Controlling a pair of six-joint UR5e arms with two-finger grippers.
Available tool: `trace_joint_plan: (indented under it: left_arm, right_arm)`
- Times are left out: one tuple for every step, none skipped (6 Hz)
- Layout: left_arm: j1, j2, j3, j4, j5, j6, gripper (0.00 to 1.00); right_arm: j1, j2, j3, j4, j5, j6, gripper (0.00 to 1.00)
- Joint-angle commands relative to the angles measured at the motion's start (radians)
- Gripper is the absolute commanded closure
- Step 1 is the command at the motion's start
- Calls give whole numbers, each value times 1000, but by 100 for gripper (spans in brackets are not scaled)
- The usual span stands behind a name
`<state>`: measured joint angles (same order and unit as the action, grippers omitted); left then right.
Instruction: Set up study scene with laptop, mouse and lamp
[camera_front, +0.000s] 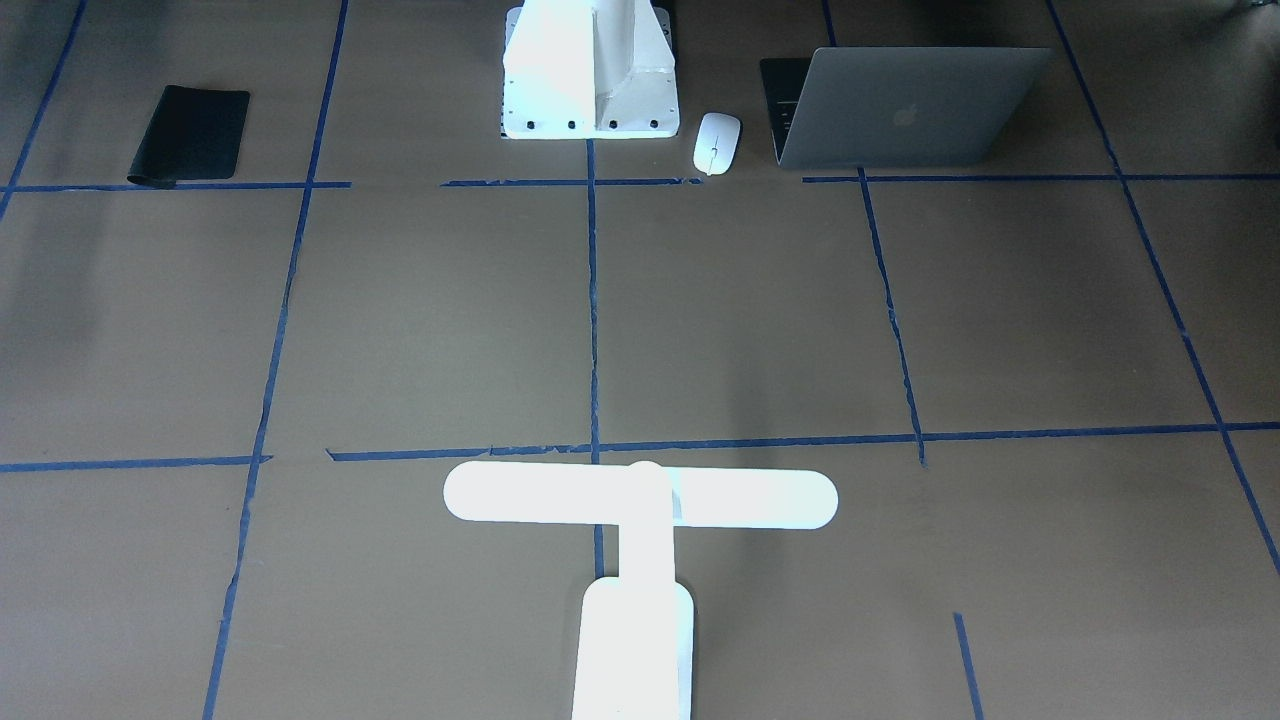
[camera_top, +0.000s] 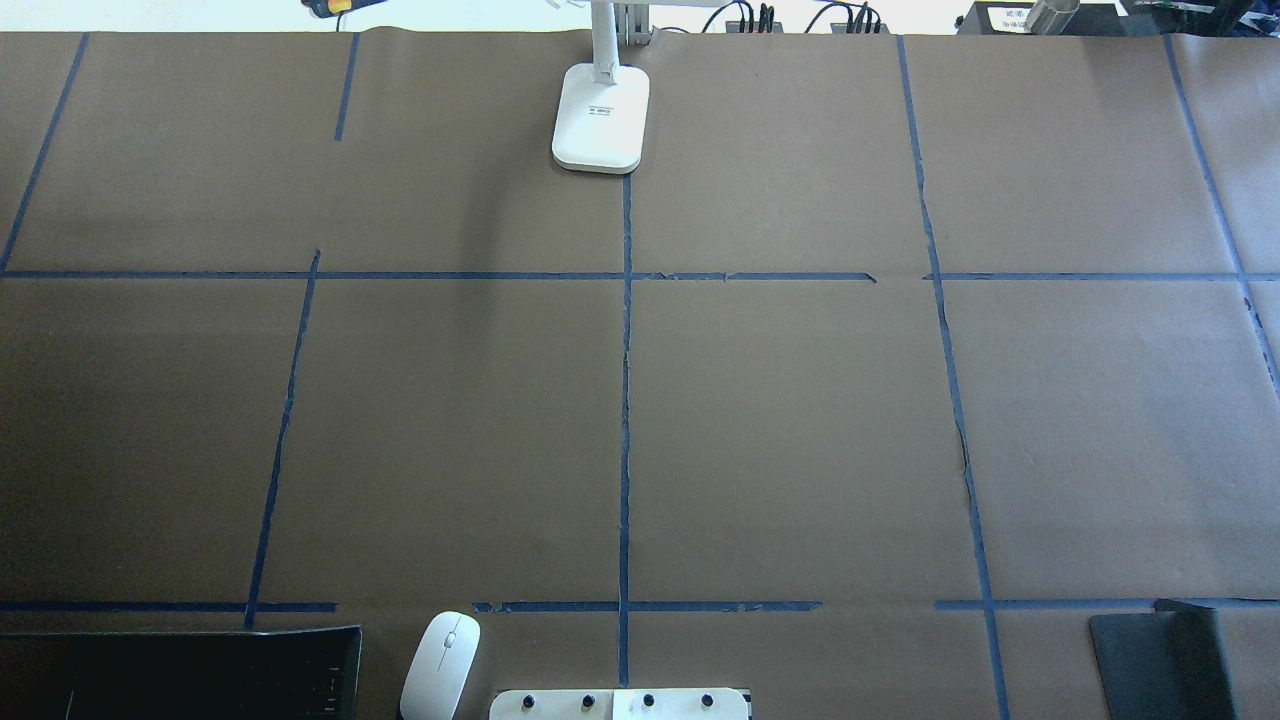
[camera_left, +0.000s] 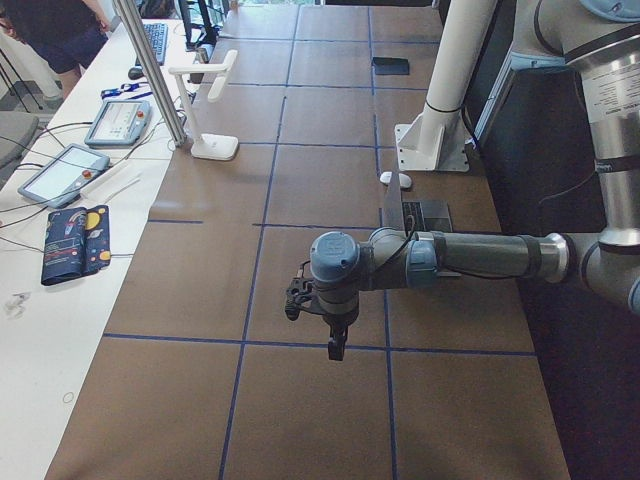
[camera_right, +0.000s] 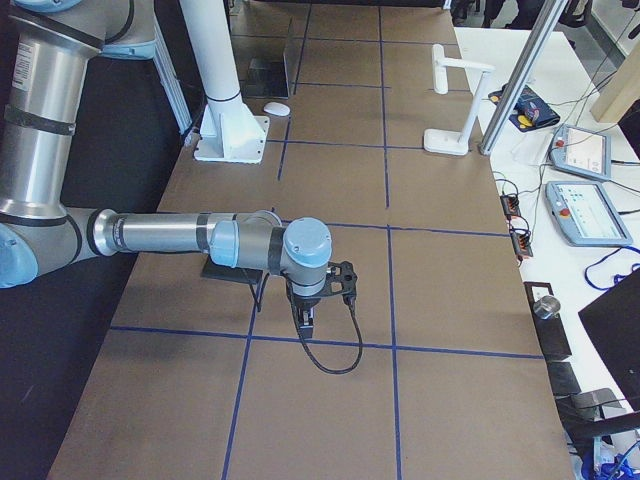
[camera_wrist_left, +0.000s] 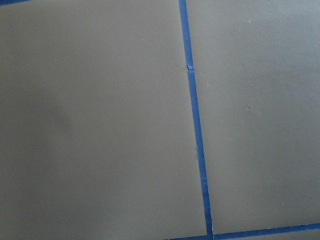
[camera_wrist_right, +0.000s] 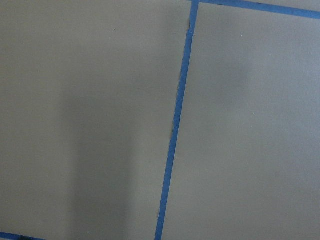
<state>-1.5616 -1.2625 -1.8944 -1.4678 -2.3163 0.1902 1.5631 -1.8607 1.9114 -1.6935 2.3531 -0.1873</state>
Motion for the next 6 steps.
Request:
trace_joint_plan:
  left_arm:
    - [0, 0, 0, 0, 0, 0, 0]
    - [0, -2, 0, 0, 0, 0, 0]
    - [0, -5, 1, 0, 0, -2, 0]
    - [2, -17, 0, 0, 0, -9, 0]
    - [2, -49, 1, 0, 2, -9, 0]
    - [2, -73, 1, -6, 0, -8, 0]
  right_arm:
    - [0, 2, 1, 0, 0, 0, 0]
    - [0, 3, 3, 2, 0, 0, 0]
    - [0, 3, 12, 2, 0, 2, 0]
    - [0, 5, 14, 2, 0, 3, 0]
    - [0, 6, 15, 2, 0, 3, 0]
    - [0, 6, 14, 0, 0, 5, 0]
